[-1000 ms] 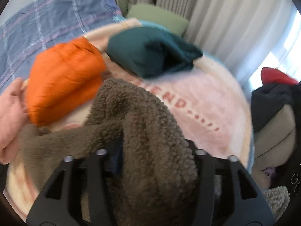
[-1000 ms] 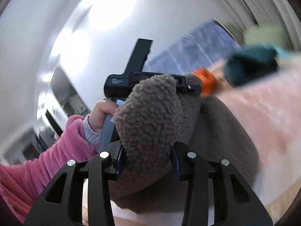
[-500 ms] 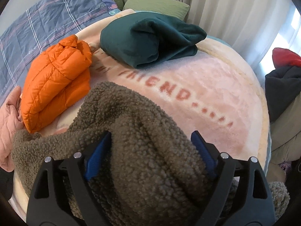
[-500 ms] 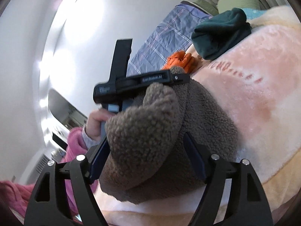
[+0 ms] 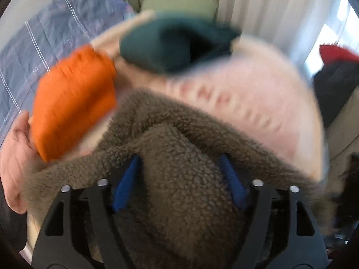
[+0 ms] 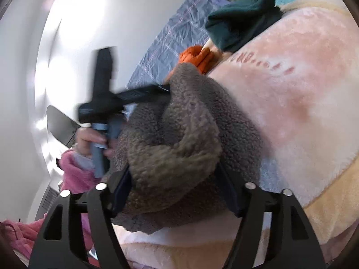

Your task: Fold large clothes

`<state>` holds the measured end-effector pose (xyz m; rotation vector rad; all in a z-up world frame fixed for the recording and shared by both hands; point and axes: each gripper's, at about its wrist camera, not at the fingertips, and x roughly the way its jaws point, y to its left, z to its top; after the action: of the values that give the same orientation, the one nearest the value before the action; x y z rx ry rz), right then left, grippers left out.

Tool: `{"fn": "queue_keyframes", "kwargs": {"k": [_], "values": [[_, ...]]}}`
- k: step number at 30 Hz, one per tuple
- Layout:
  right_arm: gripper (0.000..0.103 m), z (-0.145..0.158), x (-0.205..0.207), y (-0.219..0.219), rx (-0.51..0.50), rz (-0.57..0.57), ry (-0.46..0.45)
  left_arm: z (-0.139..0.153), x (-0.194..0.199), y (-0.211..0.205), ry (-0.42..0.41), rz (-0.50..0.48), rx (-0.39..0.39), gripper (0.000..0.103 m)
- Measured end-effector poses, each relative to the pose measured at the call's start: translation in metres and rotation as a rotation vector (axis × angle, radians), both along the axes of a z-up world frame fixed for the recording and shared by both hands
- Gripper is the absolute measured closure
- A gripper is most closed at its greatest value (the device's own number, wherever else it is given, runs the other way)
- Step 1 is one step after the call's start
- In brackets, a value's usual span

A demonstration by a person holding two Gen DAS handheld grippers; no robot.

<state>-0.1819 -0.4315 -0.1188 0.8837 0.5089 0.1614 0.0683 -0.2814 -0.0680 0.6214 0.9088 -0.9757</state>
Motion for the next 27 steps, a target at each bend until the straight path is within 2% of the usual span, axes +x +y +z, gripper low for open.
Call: {"fn": "queue_keyframes", "kwargs": {"k": [3,6,9,10,13,14,15,17,18,19,20,21,24,27], "values": [[0.031,0.012,-0.007,0.001,-0.07,-0.013,0.005,-0.002,-0.012,-0.01,-0.083,-0.012,0.038,0.023],[0.043,0.042,-0.023,0.005,-0.225,-0.059,-0.036,-0.007,-0.017,-0.017,-0.136,-0.018,0.083,0.021],[0.052,0.069,-0.038,0.011,-0.368,-0.166,-0.081,-0.008,-0.014,-0.021,-0.134,-0.013,0.098,0.02],[0.057,0.077,-0.043,0.012,-0.392,-0.189,-0.111,-0.008,-0.014,-0.021,-0.133,-0.012,0.1,0.019],[0.073,0.083,-0.041,0.013,-0.319,-0.128,-0.19,-0.012,-0.015,-0.023,-0.145,-0.012,0.108,0.019],[0.079,0.081,-0.035,0.014,-0.317,-0.103,-0.181,-0.012,-0.016,-0.022,-0.147,-0.012,0.107,0.019],[0.082,0.073,-0.023,0.018,-0.341,-0.085,-0.125,-0.012,-0.016,-0.022,-0.146,-0.012,0.104,0.019],[0.084,0.048,-0.002,0.019,-0.36,-0.109,0.04,-0.011,-0.014,-0.019,-0.138,-0.011,0.092,0.019],[0.085,0.02,0.012,0.014,-0.324,-0.116,0.176,-0.011,-0.014,-0.018,-0.134,-0.009,0.083,0.019],[0.085,-0.001,0.016,0.009,-0.243,-0.11,0.206,-0.012,-0.015,-0.016,-0.129,-0.008,0.076,0.018],[0.086,-0.01,0.014,0.005,-0.186,-0.121,0.187,-0.014,-0.017,-0.016,-0.142,-0.01,0.076,0.018],[0.086,-0.01,0.011,0.004,-0.175,-0.125,0.178,-0.014,-0.02,-0.016,-0.158,-0.01,0.075,0.018],[0.086,0.001,0.011,0.011,-0.263,-0.113,0.193,-0.013,-0.021,-0.015,-0.162,-0.01,0.068,0.018],[0.085,0.004,0.011,0.012,-0.277,-0.106,0.2,-0.012,-0.018,-0.013,-0.147,-0.007,0.058,0.018]]}}
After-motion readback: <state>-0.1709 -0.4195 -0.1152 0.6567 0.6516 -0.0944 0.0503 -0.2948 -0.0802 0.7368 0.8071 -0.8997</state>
